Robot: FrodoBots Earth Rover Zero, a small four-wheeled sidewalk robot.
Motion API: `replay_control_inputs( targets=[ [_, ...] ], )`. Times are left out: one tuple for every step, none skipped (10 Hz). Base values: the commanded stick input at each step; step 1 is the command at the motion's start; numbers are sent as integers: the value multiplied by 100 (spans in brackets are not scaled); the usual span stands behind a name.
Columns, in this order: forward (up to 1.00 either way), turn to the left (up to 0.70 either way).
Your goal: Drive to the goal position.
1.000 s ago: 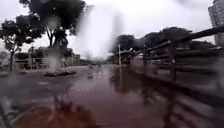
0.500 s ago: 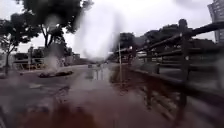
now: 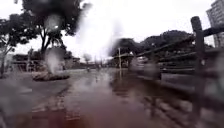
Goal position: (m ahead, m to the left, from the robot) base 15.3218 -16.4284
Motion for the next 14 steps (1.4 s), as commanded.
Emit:
replay_control_inputs(
  targets=[
    [100,1],
    [100,1],
    [100,1],
    [100,1],
    [100,1],
    [100,1],
    [100,1],
    [100,1],
    [100,1],
    [100,1],
    [100,1],
    [100,1],
    [100,1],
    [100,1]
  ],
)
